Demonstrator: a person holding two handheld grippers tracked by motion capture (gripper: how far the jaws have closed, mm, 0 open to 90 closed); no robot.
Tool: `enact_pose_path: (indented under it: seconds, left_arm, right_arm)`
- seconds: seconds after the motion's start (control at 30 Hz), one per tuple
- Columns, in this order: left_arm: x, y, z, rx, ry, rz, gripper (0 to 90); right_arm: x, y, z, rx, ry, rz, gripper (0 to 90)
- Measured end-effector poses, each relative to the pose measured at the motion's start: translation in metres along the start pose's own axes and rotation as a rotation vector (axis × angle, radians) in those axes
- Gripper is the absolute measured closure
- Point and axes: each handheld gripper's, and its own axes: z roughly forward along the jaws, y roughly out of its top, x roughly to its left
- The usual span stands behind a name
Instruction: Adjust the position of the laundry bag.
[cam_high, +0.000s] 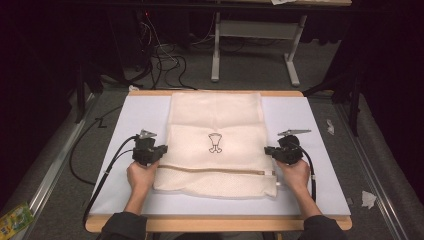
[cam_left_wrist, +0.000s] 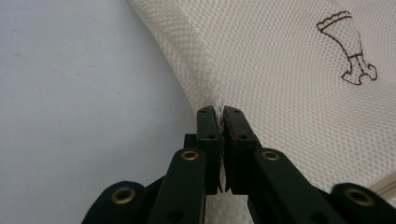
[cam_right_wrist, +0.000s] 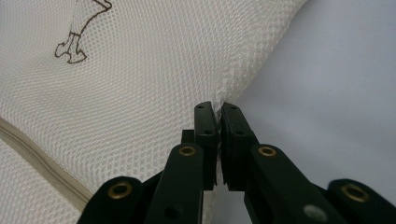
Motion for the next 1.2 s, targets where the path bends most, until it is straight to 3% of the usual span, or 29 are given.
enact_pose_path:
  seconds: [0.2, 0.4, 0.57, 0.9, 1.2]
  left_arm:
    - [-0.011, 0.005, 0.006, 0.009, 0.005, 0.044, 86.5]
    - [-0.015, 0.006, 0.011, 0.008, -0.016, 0.032, 86.4]
    - [-0.027, 0.010, 0.015, 0.007, -0.019, 0.074, 86.1]
    - [-0.037, 0.008, 0.021, 0.007, -0.032, 0.080, 86.0]
    - [-0.040, 0.004, 0.022, 0.015, -0.009, 0.088, 85.4]
  right_arm:
    - [-0.004, -0.003, -0.006, -0.014, -0.019, -0.001, 87.2]
    - [-0.013, -0.009, -0.011, -0.015, -0.024, 0.021, 87.1]
    - [-0.021, -0.013, -0.016, -0.031, -0.040, 0.035, 86.9]
    - [-0.031, -0.020, -0.023, -0.026, -0.062, 0.050, 86.7]
    - [-0.032, -0.024, -0.019, -0.009, -0.077, 0.045, 86.1]
